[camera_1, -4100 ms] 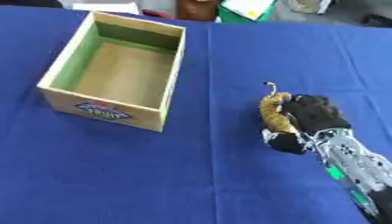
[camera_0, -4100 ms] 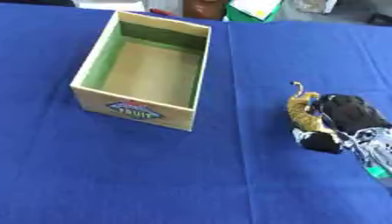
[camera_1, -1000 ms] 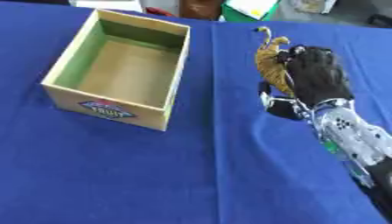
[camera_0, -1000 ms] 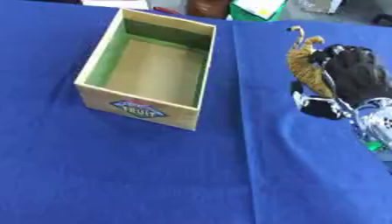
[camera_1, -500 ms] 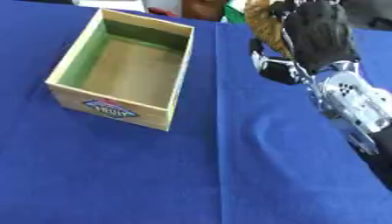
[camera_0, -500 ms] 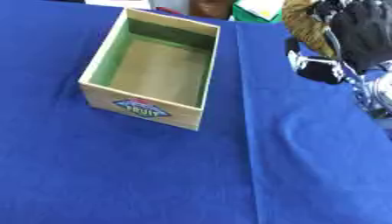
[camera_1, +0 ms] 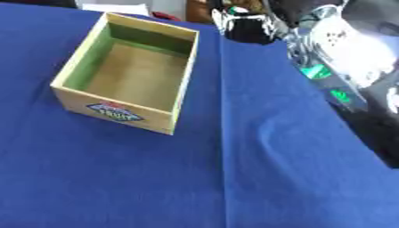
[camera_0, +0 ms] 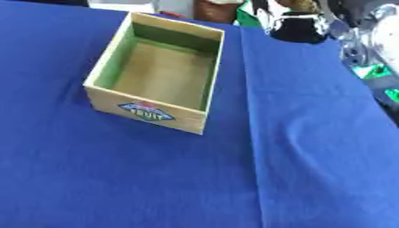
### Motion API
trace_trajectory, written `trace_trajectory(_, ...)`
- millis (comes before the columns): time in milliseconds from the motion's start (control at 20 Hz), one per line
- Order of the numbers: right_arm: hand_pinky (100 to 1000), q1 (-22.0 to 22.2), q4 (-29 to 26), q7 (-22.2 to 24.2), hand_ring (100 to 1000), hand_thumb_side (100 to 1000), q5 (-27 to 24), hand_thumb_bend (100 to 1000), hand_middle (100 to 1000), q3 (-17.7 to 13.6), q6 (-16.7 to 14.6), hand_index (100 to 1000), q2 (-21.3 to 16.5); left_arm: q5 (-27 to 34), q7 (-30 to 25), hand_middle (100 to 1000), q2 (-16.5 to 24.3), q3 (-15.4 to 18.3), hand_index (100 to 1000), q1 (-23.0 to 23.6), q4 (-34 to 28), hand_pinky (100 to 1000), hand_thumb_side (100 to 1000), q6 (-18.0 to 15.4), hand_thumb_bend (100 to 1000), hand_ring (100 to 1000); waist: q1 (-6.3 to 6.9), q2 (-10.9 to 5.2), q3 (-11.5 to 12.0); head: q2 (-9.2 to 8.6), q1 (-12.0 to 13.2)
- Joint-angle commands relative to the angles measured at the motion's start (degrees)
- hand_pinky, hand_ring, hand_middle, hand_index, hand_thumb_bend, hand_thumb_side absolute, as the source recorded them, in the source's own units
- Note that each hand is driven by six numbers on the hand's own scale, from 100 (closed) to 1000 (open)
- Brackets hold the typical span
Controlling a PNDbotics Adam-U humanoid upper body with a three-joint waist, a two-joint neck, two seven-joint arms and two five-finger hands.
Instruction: Pick up objects on the table and place them in the box.
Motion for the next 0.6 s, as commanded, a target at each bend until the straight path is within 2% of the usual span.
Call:
trace_trajectory(50, 550, -3.8, -0.5, 2.5, 531, 435, -1.5, 100, 404, 1.7, -1.2, 425, 2.0, 1.0, -0.9, 553, 1.9, -0.7, 727, -0.1, -1.0, 557, 601, -0.3, 100, 508, 0.55, -1.56, 0.1, 0.14, -0.4)
trace_trajectory(300, 555, -10.5, 0.7, 6.6, 533, 444, -2.1, 100, 406, 6.1, -1.4, 432, 7.8, 2.2, -1.9, 554, 2.9, -1.7, 727, -0.4, -1.0, 557, 601, -0.8, 100, 510, 0.78, -2.00, 0.0, 0.67, -0.7)
trace_trajectory(600, 560, -18.8, 8.5, 11.7, 536, 452, -1.6, 100, 407, 10.7, -3.9, 437, 15.3, 3.4, -2.9, 555, 3.7, -2.2, 727, -1.2, -1.0, 556, 601, -1.2, 100, 510, 0.60, -1.88, -0.1, 0.52, -1.0)
